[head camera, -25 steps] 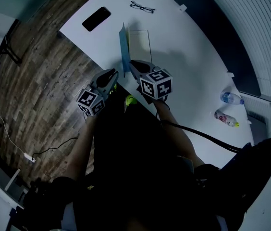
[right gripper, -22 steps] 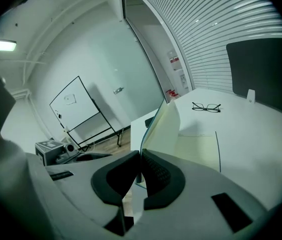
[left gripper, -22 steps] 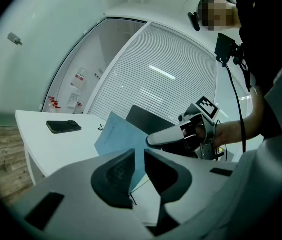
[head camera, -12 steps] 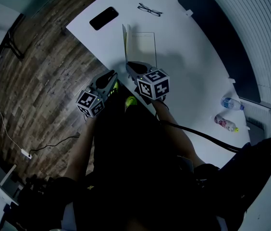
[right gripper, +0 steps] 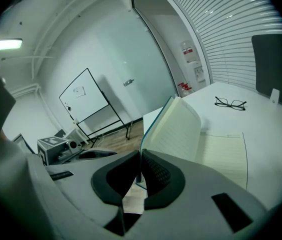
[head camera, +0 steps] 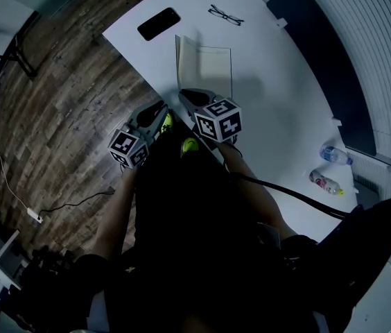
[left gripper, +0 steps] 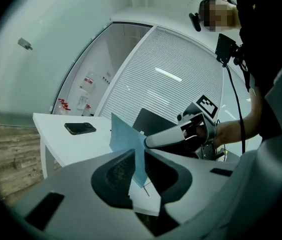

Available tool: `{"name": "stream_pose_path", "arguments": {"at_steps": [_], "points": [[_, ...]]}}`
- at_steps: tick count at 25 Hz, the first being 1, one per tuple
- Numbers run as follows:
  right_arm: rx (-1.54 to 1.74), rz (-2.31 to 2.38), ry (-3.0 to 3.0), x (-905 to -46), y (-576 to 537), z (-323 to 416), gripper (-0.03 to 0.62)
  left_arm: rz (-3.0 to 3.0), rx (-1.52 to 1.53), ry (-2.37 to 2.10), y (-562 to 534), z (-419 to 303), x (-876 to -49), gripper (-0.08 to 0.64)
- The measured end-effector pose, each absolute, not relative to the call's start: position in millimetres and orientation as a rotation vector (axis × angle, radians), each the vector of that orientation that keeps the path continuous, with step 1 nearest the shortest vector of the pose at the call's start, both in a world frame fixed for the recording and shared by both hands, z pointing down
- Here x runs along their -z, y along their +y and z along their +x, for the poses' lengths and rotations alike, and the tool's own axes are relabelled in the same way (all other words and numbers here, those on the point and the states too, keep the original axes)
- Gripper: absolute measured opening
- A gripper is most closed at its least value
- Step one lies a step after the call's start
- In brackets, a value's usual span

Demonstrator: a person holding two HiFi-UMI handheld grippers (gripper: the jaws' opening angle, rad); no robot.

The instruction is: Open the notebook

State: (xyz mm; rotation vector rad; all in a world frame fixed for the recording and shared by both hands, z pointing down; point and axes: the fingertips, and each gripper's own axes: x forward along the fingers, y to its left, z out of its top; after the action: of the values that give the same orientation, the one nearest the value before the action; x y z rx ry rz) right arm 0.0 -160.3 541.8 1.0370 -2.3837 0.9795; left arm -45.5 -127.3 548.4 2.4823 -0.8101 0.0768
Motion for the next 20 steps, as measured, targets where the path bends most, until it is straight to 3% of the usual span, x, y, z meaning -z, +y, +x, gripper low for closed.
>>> {"name": "stream_pose_path", "arguments": {"at_steps": [20], "points": [[-1.029,0.870,-2.358,-575.7,-164.1,-49.5,0.035,2.404,-0.063,-0.897,-141.8,-82.9,-564.8,0.057]]}}
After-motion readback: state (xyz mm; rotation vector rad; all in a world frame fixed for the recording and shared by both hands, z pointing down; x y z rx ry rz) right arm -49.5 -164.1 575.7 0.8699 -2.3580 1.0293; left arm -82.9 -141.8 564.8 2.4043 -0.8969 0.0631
